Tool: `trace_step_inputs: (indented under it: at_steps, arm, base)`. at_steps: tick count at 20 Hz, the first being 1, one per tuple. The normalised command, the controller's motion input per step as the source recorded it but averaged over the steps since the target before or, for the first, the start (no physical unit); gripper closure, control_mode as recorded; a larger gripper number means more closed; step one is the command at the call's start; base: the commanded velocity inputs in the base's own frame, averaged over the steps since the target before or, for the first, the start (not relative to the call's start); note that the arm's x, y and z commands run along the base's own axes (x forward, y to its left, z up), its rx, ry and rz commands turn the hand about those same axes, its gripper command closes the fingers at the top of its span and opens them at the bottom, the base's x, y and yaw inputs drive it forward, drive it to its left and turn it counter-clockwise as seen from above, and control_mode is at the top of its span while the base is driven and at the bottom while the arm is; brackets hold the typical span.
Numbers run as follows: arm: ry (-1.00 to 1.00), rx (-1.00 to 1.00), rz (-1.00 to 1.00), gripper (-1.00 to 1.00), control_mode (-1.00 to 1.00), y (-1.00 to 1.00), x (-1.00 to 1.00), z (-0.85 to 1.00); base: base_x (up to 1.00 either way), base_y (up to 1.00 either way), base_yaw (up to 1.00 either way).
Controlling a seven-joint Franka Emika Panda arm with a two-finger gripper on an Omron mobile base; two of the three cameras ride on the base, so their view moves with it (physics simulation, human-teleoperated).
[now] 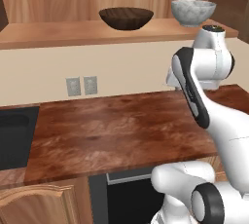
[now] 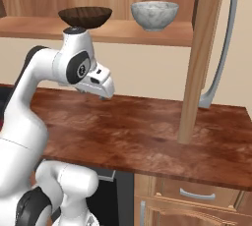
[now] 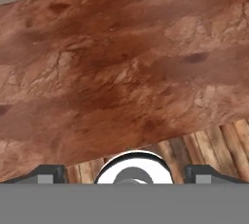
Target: Pick up the bowls from the cabinet and place each bowl in front of a stool on the dining counter.
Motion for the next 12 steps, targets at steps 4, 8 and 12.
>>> trace_step_inputs:
  at_steps: [4, 8, 12]
  arm:
    - [-0.01, 0.0, -0.34, -1.0, -1.0, -0.42, -0.56, 0.29]
    - [-0.02, 0.03, -0.35, -1.0, -1.0, -0.37, -0.49, 0.34]
    - [0.0, 0.05, -0.33, -1.0, -1.0, -0.36, -0.47, 0.42]
  base:
    - [0.0, 0.0, 0.0]
    - [0.0, 0.0, 0.0]
    - [0.0, 0.0, 0.0]
